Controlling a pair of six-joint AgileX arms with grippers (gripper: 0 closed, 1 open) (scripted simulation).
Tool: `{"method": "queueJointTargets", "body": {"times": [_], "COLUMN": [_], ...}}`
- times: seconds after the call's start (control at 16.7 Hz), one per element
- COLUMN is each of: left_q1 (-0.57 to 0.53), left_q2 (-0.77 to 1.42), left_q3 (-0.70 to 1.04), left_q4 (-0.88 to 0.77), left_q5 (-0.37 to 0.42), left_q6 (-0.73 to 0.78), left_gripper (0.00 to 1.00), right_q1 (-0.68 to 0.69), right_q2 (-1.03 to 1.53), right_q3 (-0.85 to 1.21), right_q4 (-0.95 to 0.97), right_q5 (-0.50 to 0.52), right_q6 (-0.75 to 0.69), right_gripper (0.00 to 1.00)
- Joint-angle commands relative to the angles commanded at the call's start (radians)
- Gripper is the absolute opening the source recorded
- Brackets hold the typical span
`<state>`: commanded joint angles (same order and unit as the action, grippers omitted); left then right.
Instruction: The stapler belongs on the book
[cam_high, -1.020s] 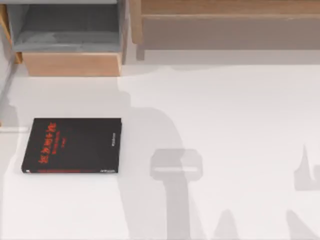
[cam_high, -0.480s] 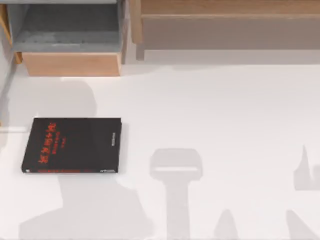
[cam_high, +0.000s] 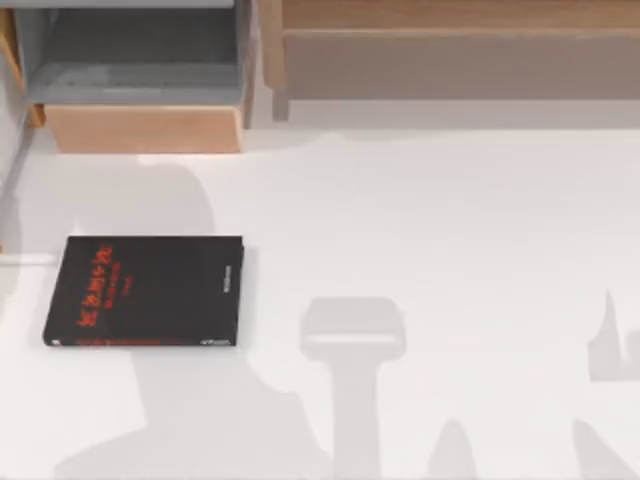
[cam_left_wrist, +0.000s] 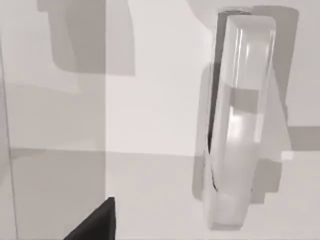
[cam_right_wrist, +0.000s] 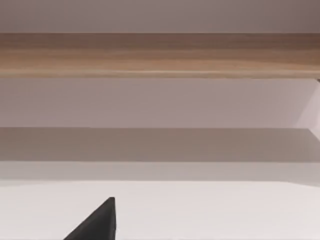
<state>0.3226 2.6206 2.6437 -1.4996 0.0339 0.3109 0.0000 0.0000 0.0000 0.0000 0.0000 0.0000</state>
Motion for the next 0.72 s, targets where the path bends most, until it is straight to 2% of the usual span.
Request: {"method": "queueJointTargets", "body": {"times": [0.42,0.72], "left_q1": [0.002,0.017], "left_q2": [-0.163,-0.070], "left_q3": [-0.272,-0.277], "left_q4": [0.121,0.213], "left_q5": [-0.012,-0.001], "left_q6": [-0.014,0.011], "left_gripper": [1.00,1.00], "right_q1": [0.000,0.000], "right_q2": [0.000,0.000], "right_q3": [0.000,0.000], "right_q4": [0.000,0.000], "right_q5": [0.000,0.000], "right_q6": [0.000,0.000], "right_gripper": [1.00,1.00]}}
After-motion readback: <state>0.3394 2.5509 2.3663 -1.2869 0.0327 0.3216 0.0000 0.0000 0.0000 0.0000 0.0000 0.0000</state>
